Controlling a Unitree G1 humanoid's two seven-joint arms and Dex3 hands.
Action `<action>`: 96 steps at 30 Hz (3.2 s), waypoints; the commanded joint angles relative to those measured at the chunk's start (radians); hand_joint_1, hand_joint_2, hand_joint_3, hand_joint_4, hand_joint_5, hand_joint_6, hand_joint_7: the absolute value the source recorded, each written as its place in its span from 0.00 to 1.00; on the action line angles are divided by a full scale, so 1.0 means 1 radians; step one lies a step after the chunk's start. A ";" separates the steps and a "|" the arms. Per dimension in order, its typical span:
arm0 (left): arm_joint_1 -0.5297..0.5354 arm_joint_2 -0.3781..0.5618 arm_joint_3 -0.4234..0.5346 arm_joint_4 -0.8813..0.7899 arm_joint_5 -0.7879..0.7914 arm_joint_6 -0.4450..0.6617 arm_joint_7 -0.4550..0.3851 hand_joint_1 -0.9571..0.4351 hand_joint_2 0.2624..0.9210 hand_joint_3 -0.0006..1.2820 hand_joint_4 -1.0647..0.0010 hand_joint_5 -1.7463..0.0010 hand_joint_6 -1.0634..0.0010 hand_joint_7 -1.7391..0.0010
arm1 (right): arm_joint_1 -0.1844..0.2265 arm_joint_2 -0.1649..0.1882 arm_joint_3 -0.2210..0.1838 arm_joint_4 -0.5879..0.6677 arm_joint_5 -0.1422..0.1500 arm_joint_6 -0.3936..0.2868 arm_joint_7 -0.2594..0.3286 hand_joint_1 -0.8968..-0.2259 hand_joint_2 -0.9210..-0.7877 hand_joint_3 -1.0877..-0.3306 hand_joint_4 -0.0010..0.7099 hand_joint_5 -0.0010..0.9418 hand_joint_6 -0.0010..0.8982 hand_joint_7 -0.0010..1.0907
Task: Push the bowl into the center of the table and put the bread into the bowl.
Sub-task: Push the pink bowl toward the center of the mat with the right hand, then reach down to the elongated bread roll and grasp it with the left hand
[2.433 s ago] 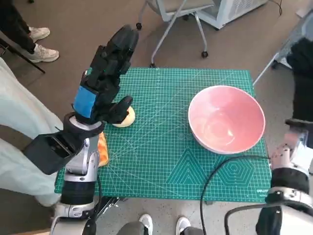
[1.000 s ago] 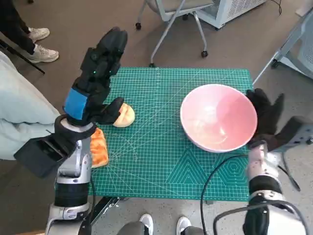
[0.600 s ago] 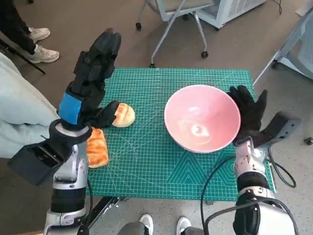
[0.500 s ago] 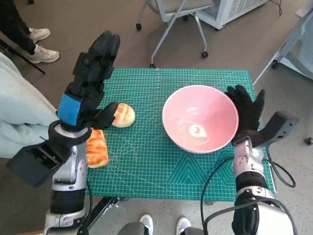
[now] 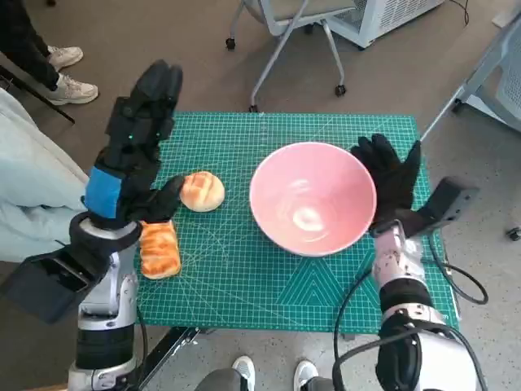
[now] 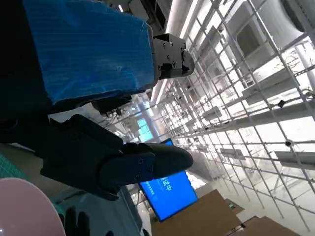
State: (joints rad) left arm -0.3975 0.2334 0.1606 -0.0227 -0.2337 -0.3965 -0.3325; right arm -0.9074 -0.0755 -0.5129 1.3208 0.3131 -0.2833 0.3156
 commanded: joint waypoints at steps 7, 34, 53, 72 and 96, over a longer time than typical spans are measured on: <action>0.016 0.010 0.001 -0.018 0.019 0.008 0.020 0.18 1.00 0.42 0.95 1.00 1.00 0.85 | -0.014 0.042 0.002 0.016 -0.006 0.026 -0.012 0.50 0.00 0.41 0.10 0.00 0.24 0.05; -0.047 -0.024 -0.029 0.090 0.020 -0.035 0.007 0.19 1.00 0.43 0.96 1.00 1.00 0.83 | -0.034 -0.061 0.087 -0.075 -0.062 -0.259 0.113 0.48 0.00 0.39 0.11 0.01 0.23 0.04; -0.122 -0.050 -0.055 0.152 -0.009 -0.046 -0.041 0.17 1.00 0.42 0.96 1.00 1.00 0.83 | 0.118 -0.058 0.227 -0.580 0.057 -0.463 0.396 0.32 0.00 0.47 0.21 0.02 0.27 0.07; -0.172 -0.019 -0.052 0.154 -0.027 -0.041 -0.100 0.18 1.00 0.42 0.96 1.00 1.00 0.82 | 0.185 -0.060 0.280 -0.747 0.095 -0.395 0.390 0.32 0.00 0.45 0.21 0.02 0.24 0.09; 0.019 0.668 0.090 -0.056 0.180 0.300 -0.367 0.61 0.79 0.03 0.78 1.00 0.77 0.84 | 0.215 -0.039 0.316 -0.826 0.096 -0.345 0.335 0.31 0.00 0.45 0.22 0.01 0.21 0.13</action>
State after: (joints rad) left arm -0.4167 0.8217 0.2469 0.0090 -0.0973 -0.1737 -0.6685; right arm -0.7171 -0.1249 -0.2022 0.4872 0.4072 -0.6392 0.6582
